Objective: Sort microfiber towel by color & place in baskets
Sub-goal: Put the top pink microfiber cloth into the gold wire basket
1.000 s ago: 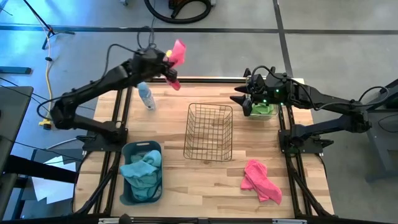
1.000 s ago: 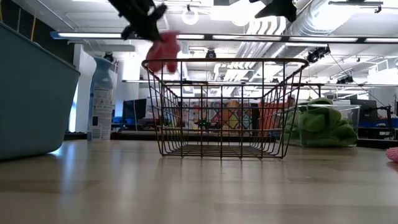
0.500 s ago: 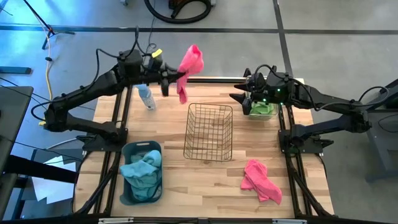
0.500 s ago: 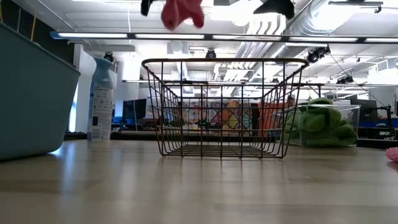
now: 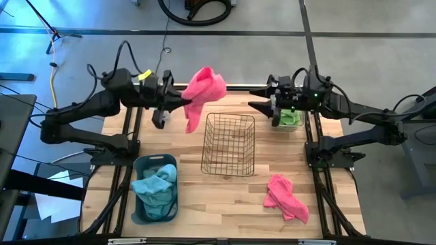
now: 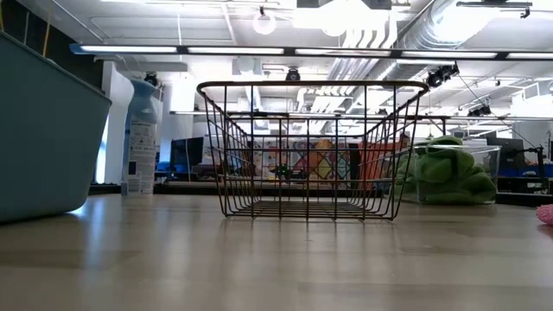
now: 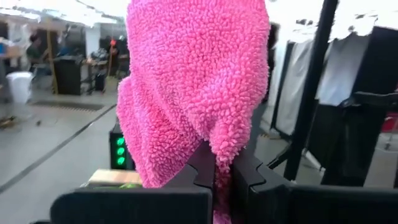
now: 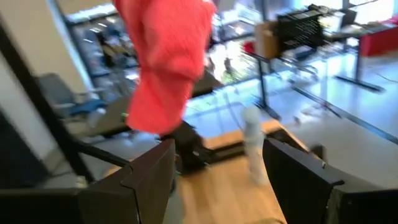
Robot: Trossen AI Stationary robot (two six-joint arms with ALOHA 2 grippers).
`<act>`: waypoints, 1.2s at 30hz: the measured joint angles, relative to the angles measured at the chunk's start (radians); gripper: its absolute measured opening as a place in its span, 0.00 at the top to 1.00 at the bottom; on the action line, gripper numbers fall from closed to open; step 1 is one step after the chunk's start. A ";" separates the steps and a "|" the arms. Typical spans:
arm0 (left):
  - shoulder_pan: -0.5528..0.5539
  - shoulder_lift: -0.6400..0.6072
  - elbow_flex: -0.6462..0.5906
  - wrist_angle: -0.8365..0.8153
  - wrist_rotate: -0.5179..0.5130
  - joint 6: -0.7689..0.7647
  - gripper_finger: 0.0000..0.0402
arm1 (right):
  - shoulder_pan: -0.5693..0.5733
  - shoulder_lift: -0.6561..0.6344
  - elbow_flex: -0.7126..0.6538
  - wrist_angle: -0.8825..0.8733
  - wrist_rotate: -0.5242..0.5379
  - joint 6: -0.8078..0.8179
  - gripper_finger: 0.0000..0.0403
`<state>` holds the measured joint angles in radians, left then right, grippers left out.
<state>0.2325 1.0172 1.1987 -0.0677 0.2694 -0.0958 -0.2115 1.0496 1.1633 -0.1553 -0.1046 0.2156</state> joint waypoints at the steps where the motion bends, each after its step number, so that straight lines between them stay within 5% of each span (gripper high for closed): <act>1: -0.007 -0.012 -0.031 0.039 0.001 -0.007 1.00 | 0.000 0.000 0.000 0.018 -0.021 0.000 0.40; 10: -0.038 -0.118 -0.298 0.372 0.003 -0.105 1.00 | 0.016 -0.016 0.001 0.048 -0.071 0.011 0.40; 36: -0.040 -0.083 -0.301 0.344 0.037 -0.057 1.00 | 0.074 -0.027 0.001 0.047 -0.071 -0.068 0.40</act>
<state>0.1921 0.9342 0.8975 0.2764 0.3068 -0.1532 -0.1375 1.0230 1.1641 -0.1079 -0.1757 0.1471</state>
